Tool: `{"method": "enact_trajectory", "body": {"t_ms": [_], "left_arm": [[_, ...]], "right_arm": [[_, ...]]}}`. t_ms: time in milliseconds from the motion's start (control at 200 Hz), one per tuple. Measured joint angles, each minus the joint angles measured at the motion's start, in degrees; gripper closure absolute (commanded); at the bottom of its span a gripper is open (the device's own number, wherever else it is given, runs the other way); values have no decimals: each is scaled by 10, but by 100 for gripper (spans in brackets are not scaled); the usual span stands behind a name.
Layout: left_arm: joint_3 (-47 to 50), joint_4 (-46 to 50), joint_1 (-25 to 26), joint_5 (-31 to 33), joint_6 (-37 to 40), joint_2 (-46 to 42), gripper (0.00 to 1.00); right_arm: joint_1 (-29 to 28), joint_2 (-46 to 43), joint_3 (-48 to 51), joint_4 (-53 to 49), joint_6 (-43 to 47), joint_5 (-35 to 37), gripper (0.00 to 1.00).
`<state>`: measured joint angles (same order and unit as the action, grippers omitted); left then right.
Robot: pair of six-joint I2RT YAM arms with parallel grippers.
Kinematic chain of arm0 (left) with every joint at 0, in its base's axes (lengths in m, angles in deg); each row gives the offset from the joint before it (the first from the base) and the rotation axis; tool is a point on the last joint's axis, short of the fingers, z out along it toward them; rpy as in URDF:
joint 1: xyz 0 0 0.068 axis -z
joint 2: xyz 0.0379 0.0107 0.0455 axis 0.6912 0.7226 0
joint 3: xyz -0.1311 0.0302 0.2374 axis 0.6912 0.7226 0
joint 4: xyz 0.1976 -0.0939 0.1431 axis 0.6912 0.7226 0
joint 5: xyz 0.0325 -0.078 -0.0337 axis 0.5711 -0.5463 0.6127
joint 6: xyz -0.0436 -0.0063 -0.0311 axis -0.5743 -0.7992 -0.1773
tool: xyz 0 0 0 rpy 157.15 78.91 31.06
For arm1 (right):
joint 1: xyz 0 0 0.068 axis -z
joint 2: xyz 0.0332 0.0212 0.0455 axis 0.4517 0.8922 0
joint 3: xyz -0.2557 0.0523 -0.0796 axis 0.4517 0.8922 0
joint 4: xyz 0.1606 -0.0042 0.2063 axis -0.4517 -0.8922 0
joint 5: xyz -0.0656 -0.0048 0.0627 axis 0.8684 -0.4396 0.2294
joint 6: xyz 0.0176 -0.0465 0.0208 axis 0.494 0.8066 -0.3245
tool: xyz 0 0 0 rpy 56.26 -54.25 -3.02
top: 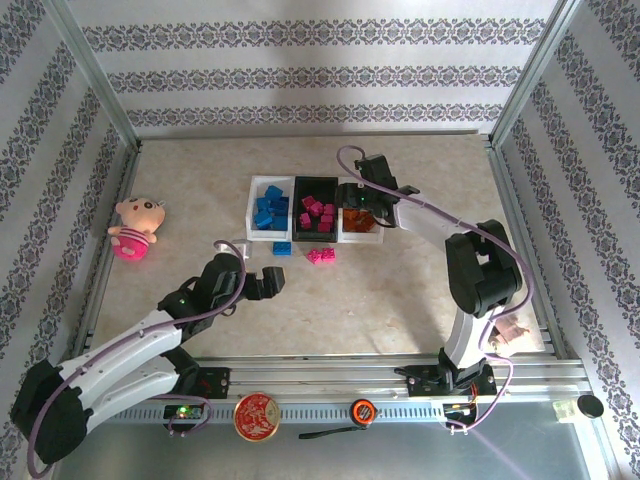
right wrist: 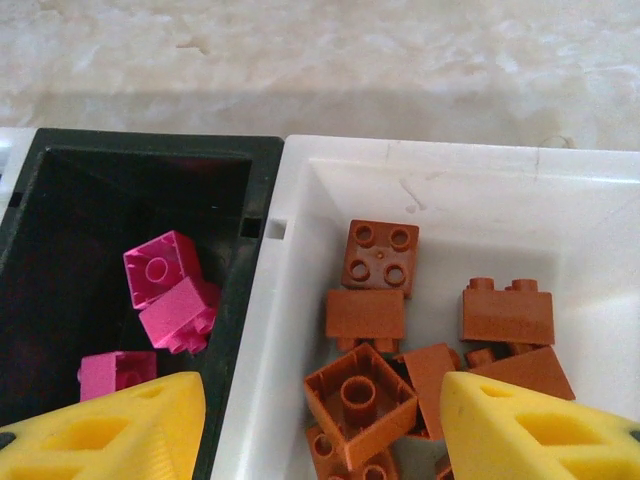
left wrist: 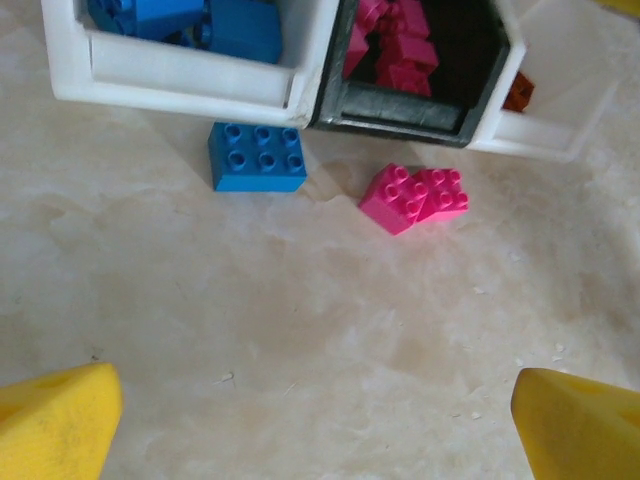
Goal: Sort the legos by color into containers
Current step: Place the lego in the container, then pick up the lego from the center of the table.
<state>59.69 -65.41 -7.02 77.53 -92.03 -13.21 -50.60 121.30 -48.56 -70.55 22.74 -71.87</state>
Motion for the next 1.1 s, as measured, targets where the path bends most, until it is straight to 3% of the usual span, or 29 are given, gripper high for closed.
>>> {"method": "enact_trajectory", "body": {"t_ms": [235, 445, 660, 924, 1099], "left_arm": [[-71, 5, -3, 0, 35, 149, 24], [-150, -12, -4, 42, 83, 302, 25], [-171, -54, -4, 104, 114, 395, 23], [-209, -115, -19, 132, 129, 487, 23], [-227, -136, -20, 130, 134, 509, 40]], "right_arm": [[-43, -108, 99, 19, 0, -10, 35], [-75, -169, 189, 39, -5, -15, 35], [-75, -204, 231, 45, -15, -15, 35], [-75, -235, 236, 54, -17, -15, 35], [-75, -256, 240, 55, -17, -15, 35]]}}
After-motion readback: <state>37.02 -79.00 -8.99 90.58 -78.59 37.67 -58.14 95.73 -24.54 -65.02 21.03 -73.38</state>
